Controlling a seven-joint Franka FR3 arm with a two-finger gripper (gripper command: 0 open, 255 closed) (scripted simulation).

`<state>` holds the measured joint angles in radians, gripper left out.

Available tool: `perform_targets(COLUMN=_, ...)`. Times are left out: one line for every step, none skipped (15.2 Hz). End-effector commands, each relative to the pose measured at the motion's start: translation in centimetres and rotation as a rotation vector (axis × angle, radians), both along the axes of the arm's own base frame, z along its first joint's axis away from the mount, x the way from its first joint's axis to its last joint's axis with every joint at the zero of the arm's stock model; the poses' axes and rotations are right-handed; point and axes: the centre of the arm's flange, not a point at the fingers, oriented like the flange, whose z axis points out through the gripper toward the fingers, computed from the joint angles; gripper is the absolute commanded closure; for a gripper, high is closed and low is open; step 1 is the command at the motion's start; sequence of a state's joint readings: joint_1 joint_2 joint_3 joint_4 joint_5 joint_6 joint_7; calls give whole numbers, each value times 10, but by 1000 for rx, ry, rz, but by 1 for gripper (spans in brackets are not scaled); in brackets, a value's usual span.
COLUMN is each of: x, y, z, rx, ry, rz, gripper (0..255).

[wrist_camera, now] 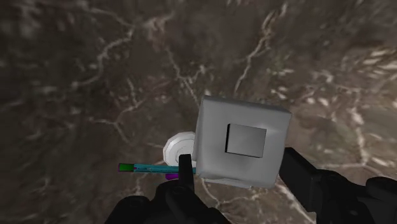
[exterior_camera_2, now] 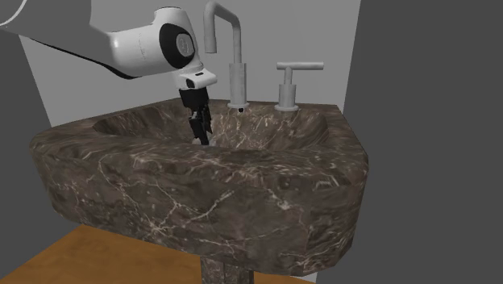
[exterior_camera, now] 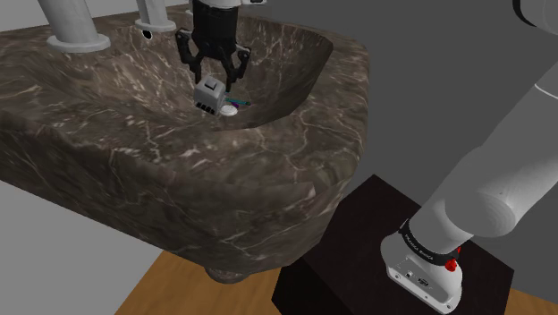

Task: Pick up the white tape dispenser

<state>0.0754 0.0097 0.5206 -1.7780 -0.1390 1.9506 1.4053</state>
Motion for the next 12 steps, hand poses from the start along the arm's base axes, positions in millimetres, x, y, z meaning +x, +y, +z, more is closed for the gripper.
perform_targets(x=0, y=0, z=11, rx=0, ry=0, rz=0, gripper=255)
perform_targets(x=0, y=0, z=16, rx=0, ry=0, rz=0, gripper=255)
perform_targets(x=0, y=0, z=22, rx=0, ry=0, rz=0, gripper=255)
perform_targets(x=0, y=0, z=27, rx=0, ry=0, rz=0, gripper=255)
perform_targets(x=0, y=0, z=32, rx=0, ry=0, rz=0, gripper=255)
perform_targets(x=0, y=0, z=37, rx=0, ry=0, rz=0, gripper=255)
perform_targets(x=0, y=0, z=43, rx=0, ry=0, rz=0, gripper=255)
perform_targets(x=0, y=0, z=48, rx=0, ry=0, rz=0, gripper=255)
perform_targets(x=0, y=0, z=53, rx=0, ry=0, rz=0, gripper=255)
perform_targets(x=0, y=0, z=59, rx=0, ry=0, rz=0, gripper=255)
perform_targets(x=0, y=0, z=59, rx=0, ry=0, rz=0, gripper=255)
perform_targets(x=0, y=0, z=59, rx=0, ry=0, rz=0, gripper=255)
